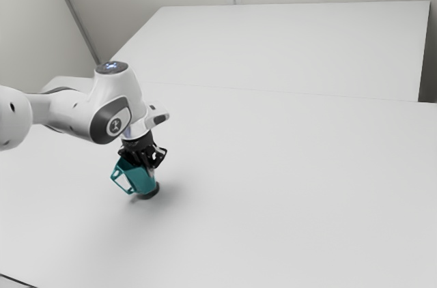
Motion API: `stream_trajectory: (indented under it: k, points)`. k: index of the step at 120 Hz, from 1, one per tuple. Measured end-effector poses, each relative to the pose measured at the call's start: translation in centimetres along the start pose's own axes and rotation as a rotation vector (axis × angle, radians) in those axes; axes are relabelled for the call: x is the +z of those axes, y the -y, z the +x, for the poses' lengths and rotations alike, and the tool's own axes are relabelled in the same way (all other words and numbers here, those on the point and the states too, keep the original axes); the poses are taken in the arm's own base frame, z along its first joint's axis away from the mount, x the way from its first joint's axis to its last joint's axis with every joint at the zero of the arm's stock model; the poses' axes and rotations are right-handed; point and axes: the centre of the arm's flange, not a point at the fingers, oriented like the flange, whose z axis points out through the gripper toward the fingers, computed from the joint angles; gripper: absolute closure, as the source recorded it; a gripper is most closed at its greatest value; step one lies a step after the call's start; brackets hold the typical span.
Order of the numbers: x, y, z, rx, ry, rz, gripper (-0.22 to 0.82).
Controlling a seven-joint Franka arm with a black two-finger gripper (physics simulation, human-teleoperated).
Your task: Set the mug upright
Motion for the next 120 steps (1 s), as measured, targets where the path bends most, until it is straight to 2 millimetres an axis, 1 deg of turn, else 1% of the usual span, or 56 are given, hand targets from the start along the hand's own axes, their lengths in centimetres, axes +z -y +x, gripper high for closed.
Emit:
stream_trajectory:
  k: [5, 12, 28, 39, 52, 65, 79, 90, 99, 120]
  points:
    - [0.1, 0.0, 0.0, -0.006, 0.001, -0.001, 0.75]
    - [0.4, -0.1, -0.1, -0.013, 0.004, -0.003, 0.67]
    - [0.4, -0.3, -0.2, -0.024, 0.002, -0.005, 0.42]
    - [-0.1, -0.4, -0.1, -0.030, -0.008, -0.007, 0.27]
    - [-0.9, -0.5, 0.0, -0.037, -0.018, -0.008, 0.16]
    - [-2.5, -0.4, 0.6, -0.047, -0.025, -0.008, 0.10]
    - [-5.6, -0.3, 2.0, -0.062, -0.030, -0.010, 0.06]
    - [-8.0, -0.2, 2.8, -0.070, -0.021, -0.007, 0.04]
    - [-9.6, -0.1, 3.1, -0.074, -0.004, -0.003, 0.03]
    - [-12.5, 0.0, 3.5, -0.063, 0.034, -0.037, 0.01]
